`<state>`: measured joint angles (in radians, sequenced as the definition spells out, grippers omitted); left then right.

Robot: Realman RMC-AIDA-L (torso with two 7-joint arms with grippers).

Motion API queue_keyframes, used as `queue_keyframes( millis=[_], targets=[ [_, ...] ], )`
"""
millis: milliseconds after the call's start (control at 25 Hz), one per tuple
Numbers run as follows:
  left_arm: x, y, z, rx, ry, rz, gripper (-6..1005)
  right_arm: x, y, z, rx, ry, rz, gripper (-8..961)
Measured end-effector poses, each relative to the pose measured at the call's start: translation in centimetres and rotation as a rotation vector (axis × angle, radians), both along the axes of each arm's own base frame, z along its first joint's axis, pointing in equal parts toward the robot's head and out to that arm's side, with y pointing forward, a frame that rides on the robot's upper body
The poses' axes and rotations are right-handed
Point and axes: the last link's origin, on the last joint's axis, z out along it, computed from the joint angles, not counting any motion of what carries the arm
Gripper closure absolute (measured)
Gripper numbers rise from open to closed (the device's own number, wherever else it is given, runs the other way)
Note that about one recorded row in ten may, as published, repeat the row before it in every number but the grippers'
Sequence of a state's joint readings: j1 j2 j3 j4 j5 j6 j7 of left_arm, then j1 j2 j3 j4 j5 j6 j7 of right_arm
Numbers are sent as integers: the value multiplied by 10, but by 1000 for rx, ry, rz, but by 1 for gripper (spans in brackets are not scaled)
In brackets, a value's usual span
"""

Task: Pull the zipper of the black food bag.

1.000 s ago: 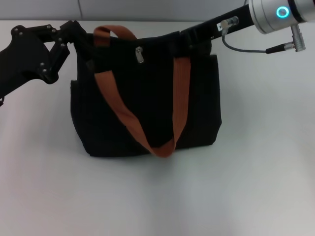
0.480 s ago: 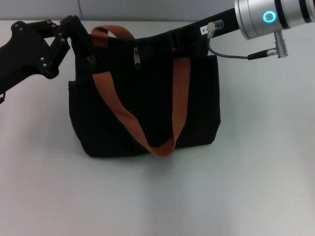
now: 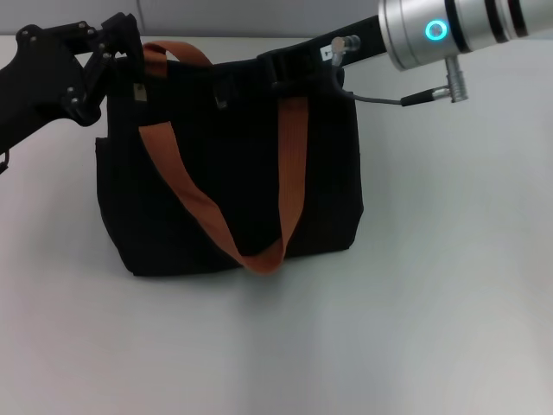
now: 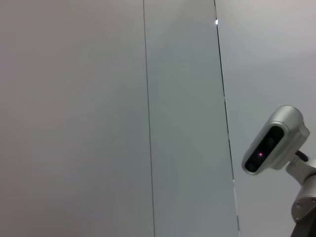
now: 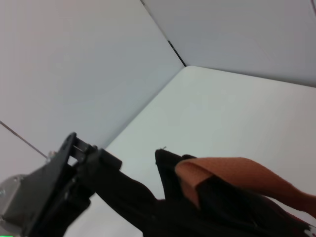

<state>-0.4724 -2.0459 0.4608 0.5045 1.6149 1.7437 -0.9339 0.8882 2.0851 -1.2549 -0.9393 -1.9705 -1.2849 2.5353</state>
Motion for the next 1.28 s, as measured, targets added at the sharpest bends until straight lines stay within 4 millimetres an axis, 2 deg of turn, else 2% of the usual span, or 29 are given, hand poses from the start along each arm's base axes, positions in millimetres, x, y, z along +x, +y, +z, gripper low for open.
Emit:
queue_keyframes(
  millis=[680,1280],
  targets=[
    [2,-1,-3,-15,-11,-2,979,-9,-2,-11,-41,110,-10,633],
    [-1,-3,-1,-14,-24,10,979,-5,-4,-14,-72,86,-13,641]
  ],
)
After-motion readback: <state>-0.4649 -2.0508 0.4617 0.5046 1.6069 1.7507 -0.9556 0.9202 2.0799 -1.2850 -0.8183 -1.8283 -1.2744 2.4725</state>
